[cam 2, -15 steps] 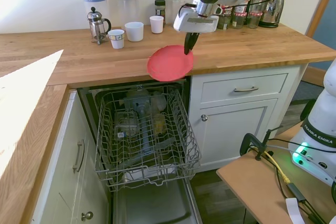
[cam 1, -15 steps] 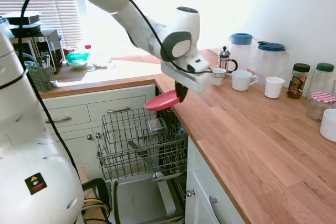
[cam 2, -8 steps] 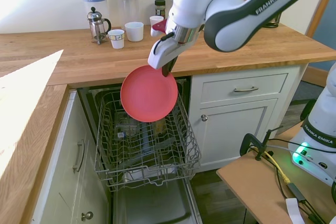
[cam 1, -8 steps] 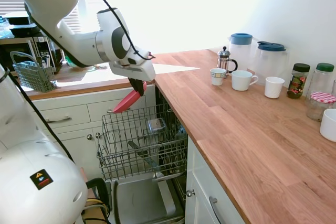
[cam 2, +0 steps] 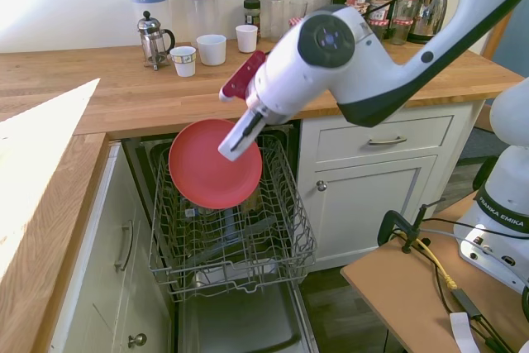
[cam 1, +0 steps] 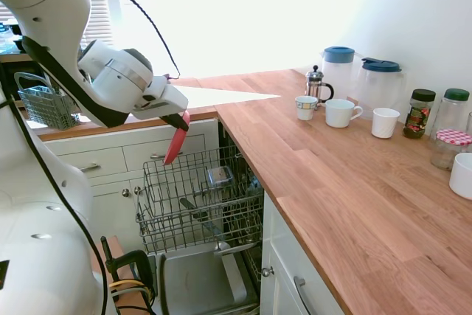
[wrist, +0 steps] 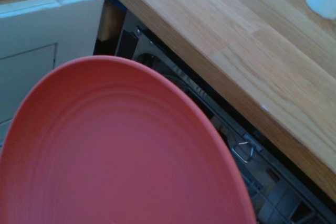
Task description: Put the plate in the dishwasher
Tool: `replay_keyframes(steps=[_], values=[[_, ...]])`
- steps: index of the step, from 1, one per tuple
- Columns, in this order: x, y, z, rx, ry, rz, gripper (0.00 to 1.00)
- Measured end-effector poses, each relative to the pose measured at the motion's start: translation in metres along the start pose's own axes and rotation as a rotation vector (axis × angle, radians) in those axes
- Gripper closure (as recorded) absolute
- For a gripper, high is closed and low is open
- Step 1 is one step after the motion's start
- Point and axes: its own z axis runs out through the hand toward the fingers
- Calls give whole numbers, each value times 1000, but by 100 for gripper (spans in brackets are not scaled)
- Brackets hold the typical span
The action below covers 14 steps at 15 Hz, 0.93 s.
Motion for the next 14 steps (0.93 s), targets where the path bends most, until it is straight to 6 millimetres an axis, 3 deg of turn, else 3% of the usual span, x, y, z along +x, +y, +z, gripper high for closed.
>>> replay_keyframes(steps=[5, 7, 9, 12, 14], values=[[-61, 21, 40, 48, 158, -108, 100], [-92, 15, 63, 56, 208, -128, 100], [-118, -10, 91, 44, 231, -152, 100], [-127, -30, 129, 31, 279, -157, 100], [-125, -29, 137, 21, 287, -153, 100]])
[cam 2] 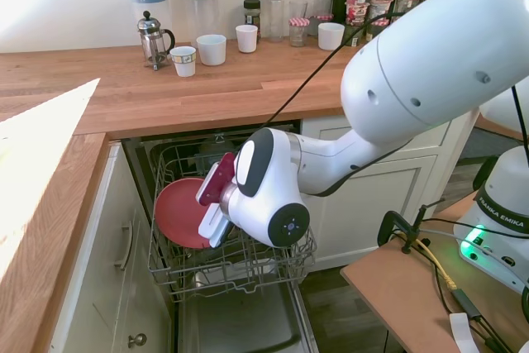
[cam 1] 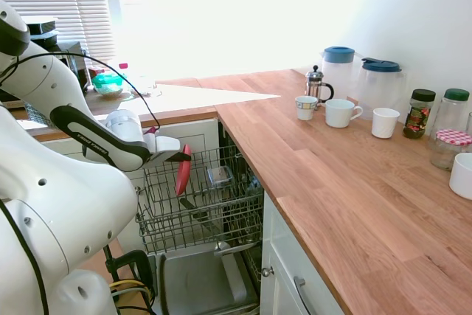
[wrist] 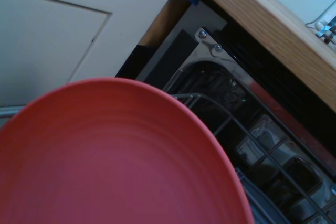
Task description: Put the plate in the dishwasher
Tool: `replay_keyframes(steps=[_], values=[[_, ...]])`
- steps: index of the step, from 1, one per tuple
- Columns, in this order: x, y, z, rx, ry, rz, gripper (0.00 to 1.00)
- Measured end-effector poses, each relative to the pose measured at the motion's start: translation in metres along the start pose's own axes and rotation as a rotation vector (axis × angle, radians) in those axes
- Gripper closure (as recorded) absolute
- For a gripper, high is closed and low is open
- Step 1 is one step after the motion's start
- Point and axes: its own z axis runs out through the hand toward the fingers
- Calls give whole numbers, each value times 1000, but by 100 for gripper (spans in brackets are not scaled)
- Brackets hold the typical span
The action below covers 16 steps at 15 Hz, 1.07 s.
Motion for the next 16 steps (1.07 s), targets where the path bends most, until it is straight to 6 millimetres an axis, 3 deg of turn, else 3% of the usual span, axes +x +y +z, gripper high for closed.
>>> replay_keyframes(steps=[1, 2, 5, 11, 16], values=[[1, 2, 2, -3, -3, 1, 100], [1, 4, 4, -7, -11, 6, 0], [5, 4, 3, -48, -78, 62, 0], [-4, -3, -20, -144, -225, 94, 0], [17, -12, -26, -217, -332, 137, 0]])
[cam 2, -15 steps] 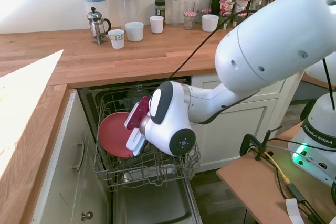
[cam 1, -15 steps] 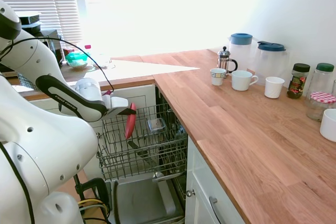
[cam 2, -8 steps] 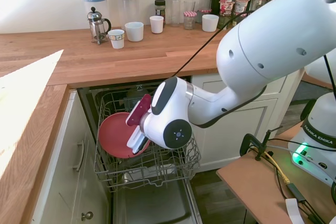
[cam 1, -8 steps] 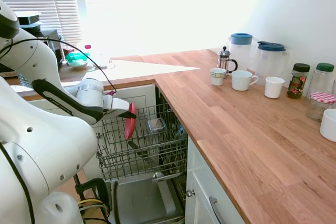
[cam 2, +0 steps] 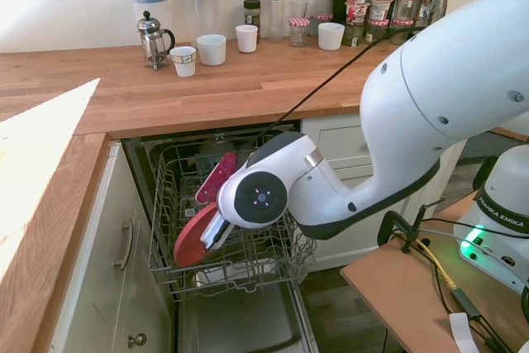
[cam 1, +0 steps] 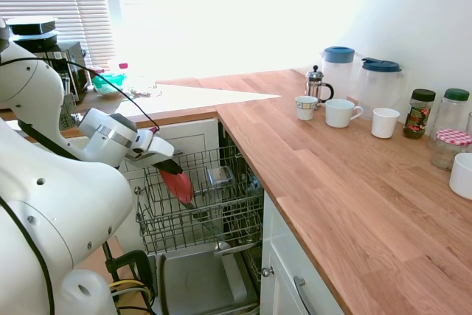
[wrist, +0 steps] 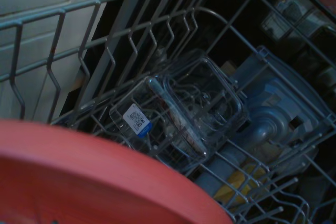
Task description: Put the plate in the dishwasher
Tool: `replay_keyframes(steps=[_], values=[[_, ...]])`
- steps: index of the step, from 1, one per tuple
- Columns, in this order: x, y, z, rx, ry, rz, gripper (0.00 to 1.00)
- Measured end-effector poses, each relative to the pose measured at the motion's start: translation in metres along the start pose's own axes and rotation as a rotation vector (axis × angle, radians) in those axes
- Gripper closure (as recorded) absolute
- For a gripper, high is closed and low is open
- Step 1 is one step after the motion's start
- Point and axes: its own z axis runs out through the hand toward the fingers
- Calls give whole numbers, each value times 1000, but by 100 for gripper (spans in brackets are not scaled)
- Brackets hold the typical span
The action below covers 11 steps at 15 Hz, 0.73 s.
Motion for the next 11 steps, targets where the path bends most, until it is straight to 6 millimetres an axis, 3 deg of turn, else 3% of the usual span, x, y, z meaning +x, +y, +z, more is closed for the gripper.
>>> replay_keyframes(steps=[3, 5, 9, 11], values=[[8, 5, -10, -124, -72, 33, 0], [25, 4, -29, -219, -170, 56, 0], [106, -3, -72, -268, -369, 154, 0], [153, 3, -79, -262, -431, 210, 0]])
